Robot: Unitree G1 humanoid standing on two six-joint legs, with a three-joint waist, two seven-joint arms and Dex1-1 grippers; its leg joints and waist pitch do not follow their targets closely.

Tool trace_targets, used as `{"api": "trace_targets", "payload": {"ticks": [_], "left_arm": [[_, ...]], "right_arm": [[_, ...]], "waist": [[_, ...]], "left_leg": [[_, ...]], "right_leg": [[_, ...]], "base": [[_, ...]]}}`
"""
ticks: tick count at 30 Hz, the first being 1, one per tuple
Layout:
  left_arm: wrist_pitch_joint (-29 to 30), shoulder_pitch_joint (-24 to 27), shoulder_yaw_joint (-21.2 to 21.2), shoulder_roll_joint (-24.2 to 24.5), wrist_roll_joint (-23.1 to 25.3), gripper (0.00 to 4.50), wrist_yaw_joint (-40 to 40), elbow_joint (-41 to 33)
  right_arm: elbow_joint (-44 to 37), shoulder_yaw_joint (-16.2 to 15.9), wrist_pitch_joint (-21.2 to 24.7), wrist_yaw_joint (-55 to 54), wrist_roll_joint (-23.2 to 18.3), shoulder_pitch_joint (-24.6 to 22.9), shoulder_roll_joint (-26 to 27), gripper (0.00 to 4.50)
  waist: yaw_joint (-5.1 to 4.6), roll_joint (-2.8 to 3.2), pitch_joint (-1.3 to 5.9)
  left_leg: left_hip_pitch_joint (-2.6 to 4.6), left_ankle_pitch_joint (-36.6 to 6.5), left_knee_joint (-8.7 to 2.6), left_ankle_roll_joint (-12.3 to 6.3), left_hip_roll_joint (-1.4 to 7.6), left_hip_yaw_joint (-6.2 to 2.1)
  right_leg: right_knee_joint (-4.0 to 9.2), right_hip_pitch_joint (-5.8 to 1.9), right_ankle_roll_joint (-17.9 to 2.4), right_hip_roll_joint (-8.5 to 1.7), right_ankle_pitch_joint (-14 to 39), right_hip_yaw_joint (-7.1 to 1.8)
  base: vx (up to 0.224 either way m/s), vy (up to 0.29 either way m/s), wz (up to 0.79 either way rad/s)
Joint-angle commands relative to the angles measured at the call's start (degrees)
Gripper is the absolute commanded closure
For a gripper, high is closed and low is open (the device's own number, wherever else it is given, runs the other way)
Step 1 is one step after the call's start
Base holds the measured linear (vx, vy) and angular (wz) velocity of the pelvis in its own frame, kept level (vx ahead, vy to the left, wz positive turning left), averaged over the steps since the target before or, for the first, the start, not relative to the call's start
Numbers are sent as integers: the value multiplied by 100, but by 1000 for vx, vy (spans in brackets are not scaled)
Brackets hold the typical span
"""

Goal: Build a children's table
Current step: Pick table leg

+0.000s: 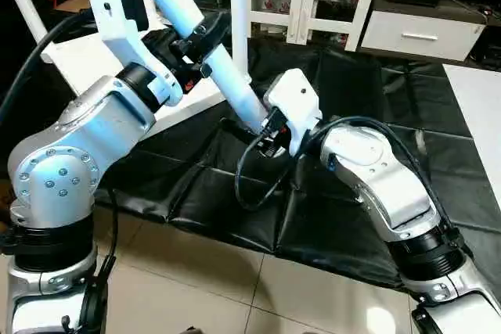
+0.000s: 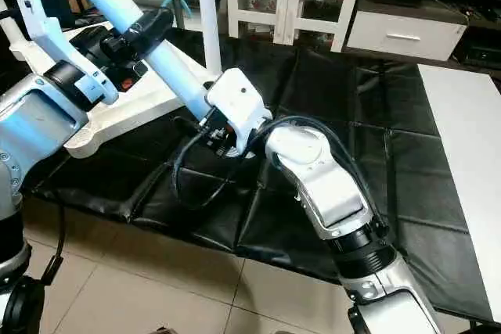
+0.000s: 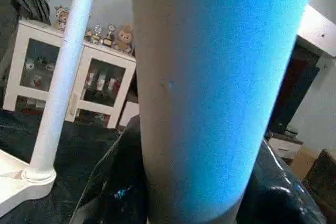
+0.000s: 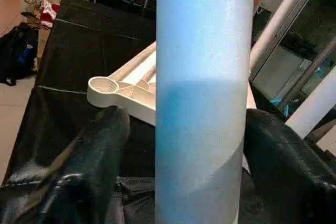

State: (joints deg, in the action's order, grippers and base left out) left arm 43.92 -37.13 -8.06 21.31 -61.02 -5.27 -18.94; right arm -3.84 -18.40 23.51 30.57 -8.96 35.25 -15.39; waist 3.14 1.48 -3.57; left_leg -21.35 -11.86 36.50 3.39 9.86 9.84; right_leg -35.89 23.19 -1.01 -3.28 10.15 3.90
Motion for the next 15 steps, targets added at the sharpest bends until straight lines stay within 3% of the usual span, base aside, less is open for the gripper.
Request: {"api": "trace_targets", "payload": {"ticks": [1,12,13,15], "left_arm": [[4,-61,-44,-7,52,278,65,-15],[15,-53,-33,77,224,278,237,-58],[62,-30,-30,77,207,222,201,-97],[85,-12,-26,82,211,208,189,-121]], "right_arm": [[44,123,-56,51,25,-41,4,145],[7,124,-45,184,-13,-24,-23,243],[7,126,-47,237,-21,-27,-45,260],[0,128,-56,286,-36,-34,-62,262]], "waist": [[-13,74,402],[-14,63,403],[-12,48,406],[-11,55,406]], "left_leg": [[40,-1075,-462,306,240,-128],[43,-1030,-462,270,244,-128],[36,-986,-458,265,244,-127],[36,-989,-455,261,244,-124]], "right_leg": [[397,-305,-873,-386,1330,-316],[399,-302,-855,-386,1367,-316],[386,-307,-869,-388,1316,-319],[389,-309,-885,-388,1307,-319]], "base": [[0,0,0],[0,0,0],[0,0,0],[0,0,0]]}}
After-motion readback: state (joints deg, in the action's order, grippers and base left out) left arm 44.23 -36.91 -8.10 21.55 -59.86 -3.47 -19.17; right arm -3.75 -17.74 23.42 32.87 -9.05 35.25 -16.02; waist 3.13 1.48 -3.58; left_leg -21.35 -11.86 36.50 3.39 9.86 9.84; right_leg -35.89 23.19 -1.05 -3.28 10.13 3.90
